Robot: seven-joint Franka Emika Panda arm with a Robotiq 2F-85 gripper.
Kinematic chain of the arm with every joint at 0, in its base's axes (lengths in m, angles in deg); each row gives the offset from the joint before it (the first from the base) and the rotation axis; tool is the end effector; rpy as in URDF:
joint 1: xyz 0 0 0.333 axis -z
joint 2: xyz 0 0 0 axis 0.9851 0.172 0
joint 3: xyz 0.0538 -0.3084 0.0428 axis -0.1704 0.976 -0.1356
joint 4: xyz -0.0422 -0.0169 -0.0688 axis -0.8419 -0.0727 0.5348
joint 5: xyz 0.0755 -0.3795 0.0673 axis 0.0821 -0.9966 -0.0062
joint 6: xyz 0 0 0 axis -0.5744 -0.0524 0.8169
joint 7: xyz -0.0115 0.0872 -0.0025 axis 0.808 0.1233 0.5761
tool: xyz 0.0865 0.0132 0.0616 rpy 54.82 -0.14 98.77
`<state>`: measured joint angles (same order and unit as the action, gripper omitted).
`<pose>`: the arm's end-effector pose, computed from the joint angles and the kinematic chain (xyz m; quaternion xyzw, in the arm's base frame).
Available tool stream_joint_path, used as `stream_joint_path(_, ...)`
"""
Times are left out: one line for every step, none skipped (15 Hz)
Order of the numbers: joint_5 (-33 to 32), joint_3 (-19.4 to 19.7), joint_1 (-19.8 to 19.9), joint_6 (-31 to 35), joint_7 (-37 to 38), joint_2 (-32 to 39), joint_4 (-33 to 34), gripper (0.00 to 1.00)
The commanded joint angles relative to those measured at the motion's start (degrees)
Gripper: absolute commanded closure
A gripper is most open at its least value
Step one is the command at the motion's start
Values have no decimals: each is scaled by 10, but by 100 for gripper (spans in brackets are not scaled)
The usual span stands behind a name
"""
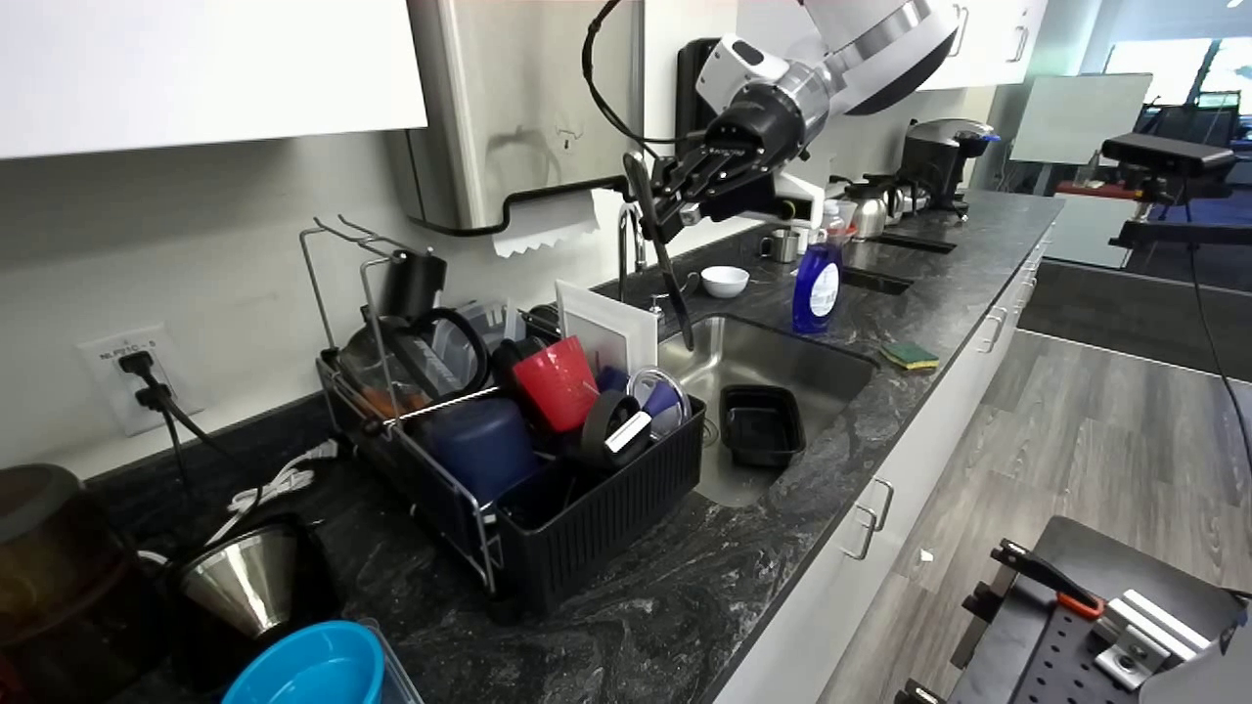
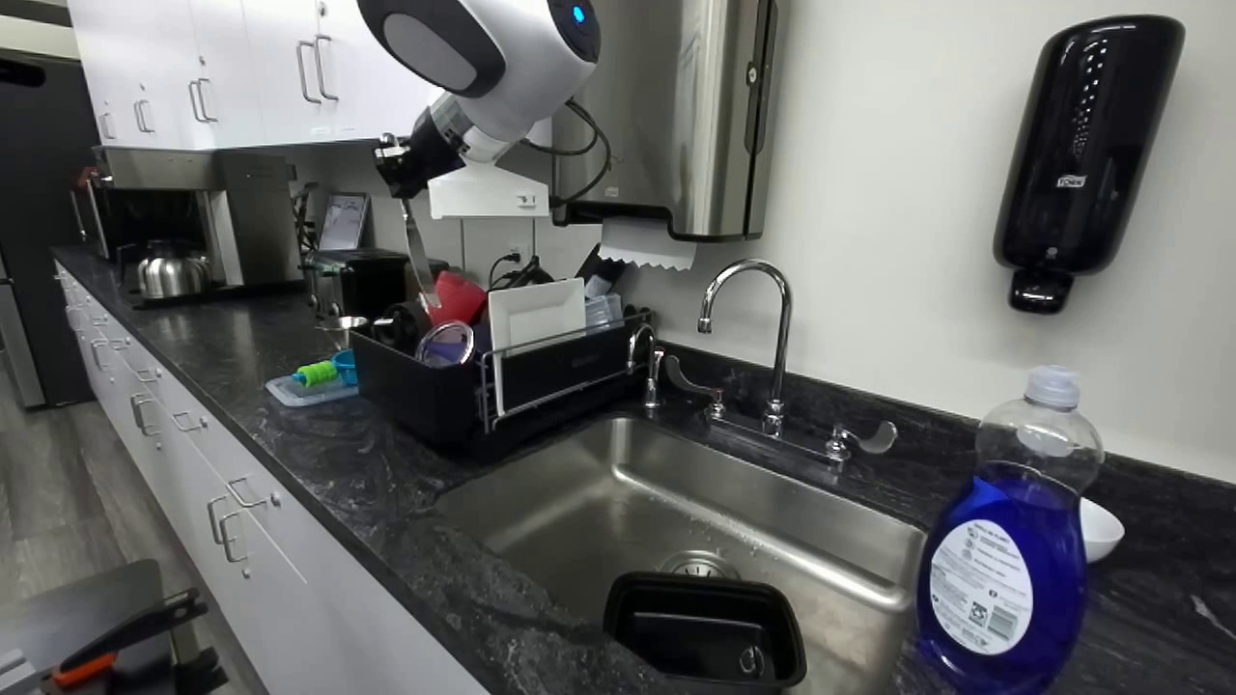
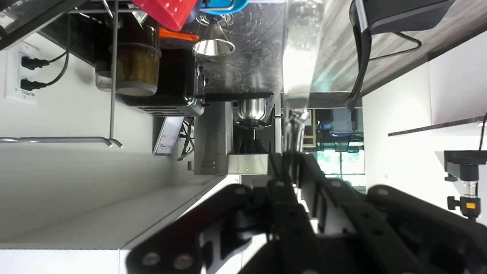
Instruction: Pick the knife in the sink and put it in the rack
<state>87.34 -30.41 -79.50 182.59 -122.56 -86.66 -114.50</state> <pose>0.5012 0.0628 0.4512 -0.5684 -0.6204 -0.3680 0.3957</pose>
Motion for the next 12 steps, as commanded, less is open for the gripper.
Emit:
stream_joint_path(24, -3, 1, 0, -25, -3, -17, 96)
stream_joint_path(27, -3, 1, 1, -27, -2, -19, 96)
stream_joint_path(29, -3, 1, 4, -26, -2, -22, 96)
stream_joint_path(33, -4, 2, 8, -25, 0, -25, 96)
stream_joint_path(35, -3, 2, 9, -24, 2, -28, 96)
stream_joint_path(38, -3, 2, 12, -24, 4, -31, 96)
stream_joint_path(39, -4, 2, 15, -24, 6, -34, 96)
stream_joint_path(39, -4, 2, 19, -24, 7, -36, 96)
stream_joint_path(40, -4, 2, 24, -24, 10, -39, 96)
stream_joint_path(41, -4, 2, 28, -24, 13, -40, 96)
stream_joint_path(41, -4, 2, 35, -25, 15, -41, 96)
stream_joint_path(42, -4, 2, 41, -25, 18, -42, 96)
